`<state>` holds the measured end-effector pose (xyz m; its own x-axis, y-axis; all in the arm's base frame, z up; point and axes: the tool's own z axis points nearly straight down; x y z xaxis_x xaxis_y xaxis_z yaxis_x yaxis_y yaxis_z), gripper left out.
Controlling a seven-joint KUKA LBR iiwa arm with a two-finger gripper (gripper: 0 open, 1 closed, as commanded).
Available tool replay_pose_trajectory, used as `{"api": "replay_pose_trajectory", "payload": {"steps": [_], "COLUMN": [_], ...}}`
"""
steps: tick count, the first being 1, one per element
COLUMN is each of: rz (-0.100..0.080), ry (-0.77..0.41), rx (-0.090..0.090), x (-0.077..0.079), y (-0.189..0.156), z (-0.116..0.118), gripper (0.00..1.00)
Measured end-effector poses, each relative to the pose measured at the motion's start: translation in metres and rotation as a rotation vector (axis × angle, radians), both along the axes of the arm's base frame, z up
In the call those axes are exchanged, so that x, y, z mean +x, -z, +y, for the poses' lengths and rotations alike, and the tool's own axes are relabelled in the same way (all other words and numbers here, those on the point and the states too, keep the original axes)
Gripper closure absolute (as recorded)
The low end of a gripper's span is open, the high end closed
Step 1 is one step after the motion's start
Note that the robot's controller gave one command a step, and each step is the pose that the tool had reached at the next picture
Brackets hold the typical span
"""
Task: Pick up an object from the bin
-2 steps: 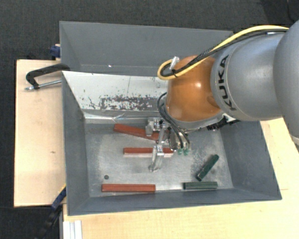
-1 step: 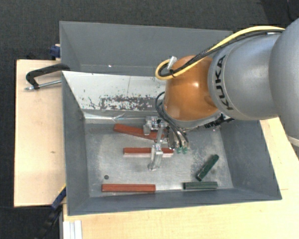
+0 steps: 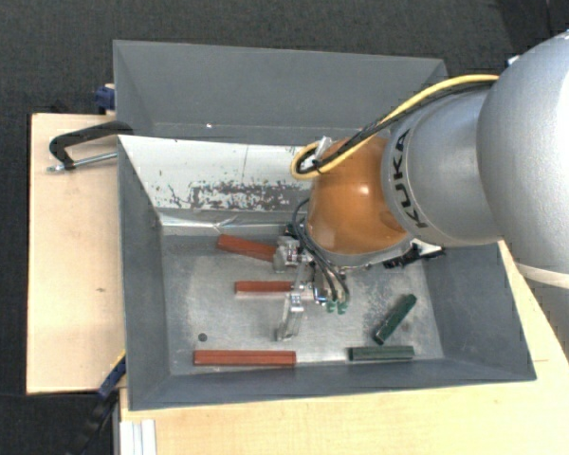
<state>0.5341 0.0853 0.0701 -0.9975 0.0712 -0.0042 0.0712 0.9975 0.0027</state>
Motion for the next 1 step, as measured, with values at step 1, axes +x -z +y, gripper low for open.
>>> {"api": "replay_pose_trajectory", "payload": {"steps": [1], "rz": [-0.001], "ry": [-0.039], "rx": [0.000], "x": [0.0031], "y": [-0.0012], "z": [-0.0054], "gripper": [1.00]}}
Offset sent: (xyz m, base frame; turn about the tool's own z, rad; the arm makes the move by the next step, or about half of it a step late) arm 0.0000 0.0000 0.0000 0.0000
